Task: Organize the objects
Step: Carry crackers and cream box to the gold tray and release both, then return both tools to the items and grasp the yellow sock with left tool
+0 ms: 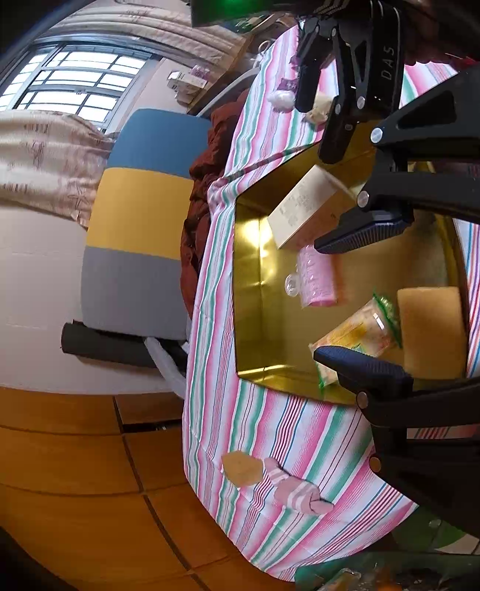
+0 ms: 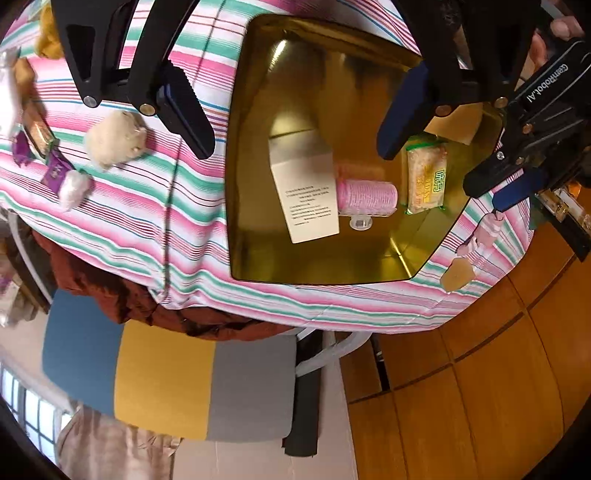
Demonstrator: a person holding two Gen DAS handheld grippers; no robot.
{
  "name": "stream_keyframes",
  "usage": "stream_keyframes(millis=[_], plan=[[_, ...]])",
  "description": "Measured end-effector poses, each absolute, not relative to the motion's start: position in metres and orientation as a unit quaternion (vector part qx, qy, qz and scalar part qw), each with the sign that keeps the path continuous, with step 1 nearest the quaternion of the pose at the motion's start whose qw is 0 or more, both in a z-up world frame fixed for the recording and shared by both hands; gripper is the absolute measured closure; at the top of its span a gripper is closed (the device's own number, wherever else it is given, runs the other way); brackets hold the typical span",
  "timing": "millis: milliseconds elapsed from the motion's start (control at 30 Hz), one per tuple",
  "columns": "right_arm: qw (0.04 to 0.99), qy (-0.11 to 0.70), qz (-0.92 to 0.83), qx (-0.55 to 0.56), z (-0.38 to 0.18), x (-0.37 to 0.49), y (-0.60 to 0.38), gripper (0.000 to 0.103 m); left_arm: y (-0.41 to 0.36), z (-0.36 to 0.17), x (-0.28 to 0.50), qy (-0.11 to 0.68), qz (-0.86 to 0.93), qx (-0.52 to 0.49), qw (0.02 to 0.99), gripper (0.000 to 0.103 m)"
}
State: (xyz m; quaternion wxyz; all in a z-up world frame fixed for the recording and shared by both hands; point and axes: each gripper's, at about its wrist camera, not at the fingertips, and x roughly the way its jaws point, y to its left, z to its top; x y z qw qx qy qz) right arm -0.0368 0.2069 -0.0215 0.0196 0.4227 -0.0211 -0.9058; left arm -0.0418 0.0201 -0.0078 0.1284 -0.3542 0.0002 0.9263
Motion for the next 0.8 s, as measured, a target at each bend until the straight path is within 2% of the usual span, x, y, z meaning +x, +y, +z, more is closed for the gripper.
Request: stream_keyframes(millis=[367, 800], plan=[[-0.016, -0.015, -0.915, 0.404, -0.020, -0.007, 0.226, 0.008, 0.039, -0.013, -0.028, 0.018, 0.919, -0.364, 0.151, 0.050], [-0.061, -0.045, -0.907, 0.414, -0.032, 0.025, 0.269, 0.005, 0.063, -0.015, -0.016, 0.032, 0.909, -0.366, 0.196, 0.050]])
